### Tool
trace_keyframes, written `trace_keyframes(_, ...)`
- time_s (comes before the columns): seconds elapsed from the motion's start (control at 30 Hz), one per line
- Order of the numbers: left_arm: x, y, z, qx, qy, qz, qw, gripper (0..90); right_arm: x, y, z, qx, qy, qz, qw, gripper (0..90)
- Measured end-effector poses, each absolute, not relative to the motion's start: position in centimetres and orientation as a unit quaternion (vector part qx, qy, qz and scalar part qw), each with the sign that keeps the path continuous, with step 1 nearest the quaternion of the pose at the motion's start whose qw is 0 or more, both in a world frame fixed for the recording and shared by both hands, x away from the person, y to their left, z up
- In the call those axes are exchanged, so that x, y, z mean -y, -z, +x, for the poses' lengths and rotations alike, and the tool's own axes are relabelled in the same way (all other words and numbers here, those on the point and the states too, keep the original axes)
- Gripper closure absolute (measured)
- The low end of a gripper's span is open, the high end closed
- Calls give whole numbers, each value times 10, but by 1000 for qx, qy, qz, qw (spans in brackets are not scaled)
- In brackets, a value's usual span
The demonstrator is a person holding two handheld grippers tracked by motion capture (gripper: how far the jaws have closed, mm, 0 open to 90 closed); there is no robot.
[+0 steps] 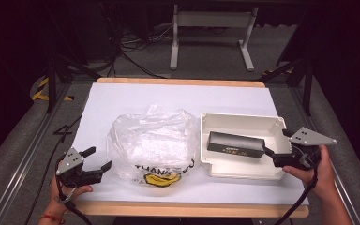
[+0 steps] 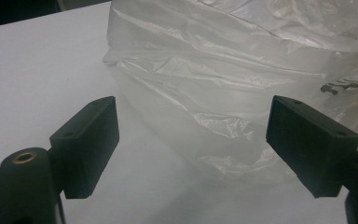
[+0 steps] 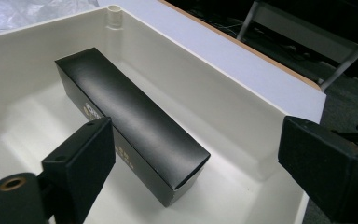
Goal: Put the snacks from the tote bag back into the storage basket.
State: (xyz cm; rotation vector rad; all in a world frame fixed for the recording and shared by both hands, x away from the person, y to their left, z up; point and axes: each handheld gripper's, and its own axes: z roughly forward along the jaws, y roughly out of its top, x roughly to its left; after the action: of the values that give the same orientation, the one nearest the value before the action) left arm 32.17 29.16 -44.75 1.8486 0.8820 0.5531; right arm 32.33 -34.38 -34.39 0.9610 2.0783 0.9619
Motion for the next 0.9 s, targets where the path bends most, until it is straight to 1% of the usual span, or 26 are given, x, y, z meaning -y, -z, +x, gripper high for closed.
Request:
trace_keyframes(0.53,-292,445,321,-359,-229,759,493,179,365,368,297,-753,-371,417,348,95)
trace_keyframes(0.9,-293,444,320,-361,-230,756,495,179,375,390,283,-737,-384,435,346,81)
